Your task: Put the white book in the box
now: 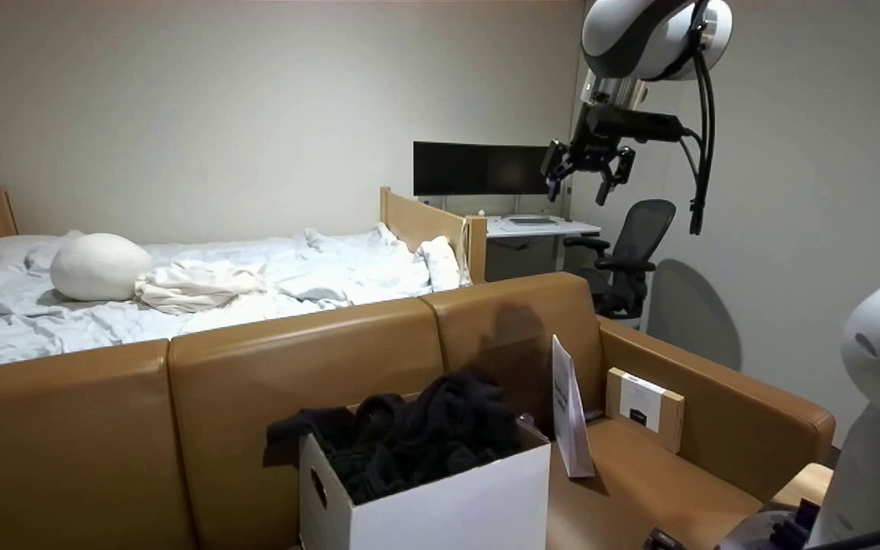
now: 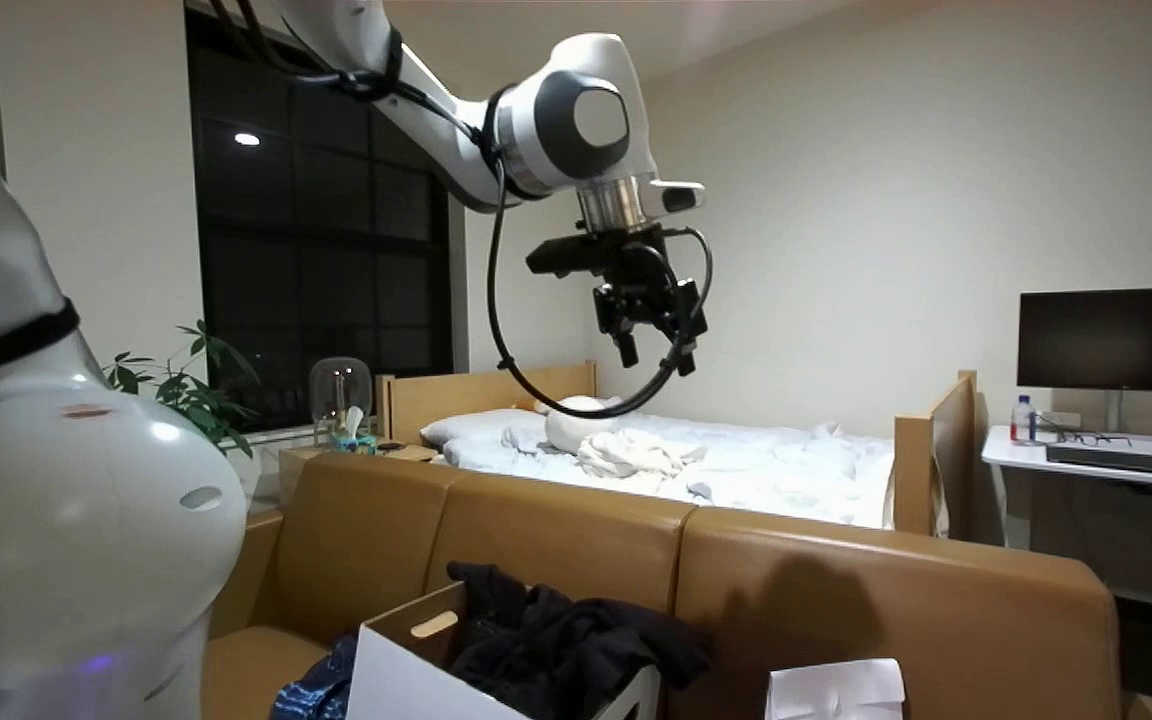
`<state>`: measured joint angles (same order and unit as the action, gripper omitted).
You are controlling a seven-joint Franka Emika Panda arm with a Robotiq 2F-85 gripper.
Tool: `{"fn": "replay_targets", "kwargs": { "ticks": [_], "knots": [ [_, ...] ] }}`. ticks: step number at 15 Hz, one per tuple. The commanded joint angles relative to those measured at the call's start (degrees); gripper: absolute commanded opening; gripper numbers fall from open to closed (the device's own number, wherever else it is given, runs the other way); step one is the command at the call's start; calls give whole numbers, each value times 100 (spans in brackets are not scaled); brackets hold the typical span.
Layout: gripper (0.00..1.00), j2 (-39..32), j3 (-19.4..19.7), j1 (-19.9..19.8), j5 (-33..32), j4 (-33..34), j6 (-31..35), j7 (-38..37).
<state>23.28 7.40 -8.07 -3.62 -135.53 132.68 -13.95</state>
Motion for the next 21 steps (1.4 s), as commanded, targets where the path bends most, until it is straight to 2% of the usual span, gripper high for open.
{"fn": "replay_targets", "kwargs": {
  "ticks": [1,2,4,8,9,10,13,15,18,19,20,21],
  "knots": [
    [100,-613,241,-316,437,-143,1147,-268],
    [100,-343,130,-288,263,-37,680,-4],
    [100,-631,234,-367,383,-77,996,-26],
    [100,-684,209,-370,393,-75,1032,-111],
    [100,-1169,248,-352,445,383,751,-85],
    [100,-1516,274,-409,460,648,800,-269],
    [100,-2542,529,-442,607,1512,525,-42],
    [100,-3247,634,-466,1006,1991,495,179],
    [100,-4330,576,-648,1578,2525,548,345],
    [100,-4688,552,-681,1656,2654,676,207],
    [100,-5024,808,-489,1056,2807,671,-537],
    [100,-4421,660,-556,1303,2391,662,-57]
  ]
}}
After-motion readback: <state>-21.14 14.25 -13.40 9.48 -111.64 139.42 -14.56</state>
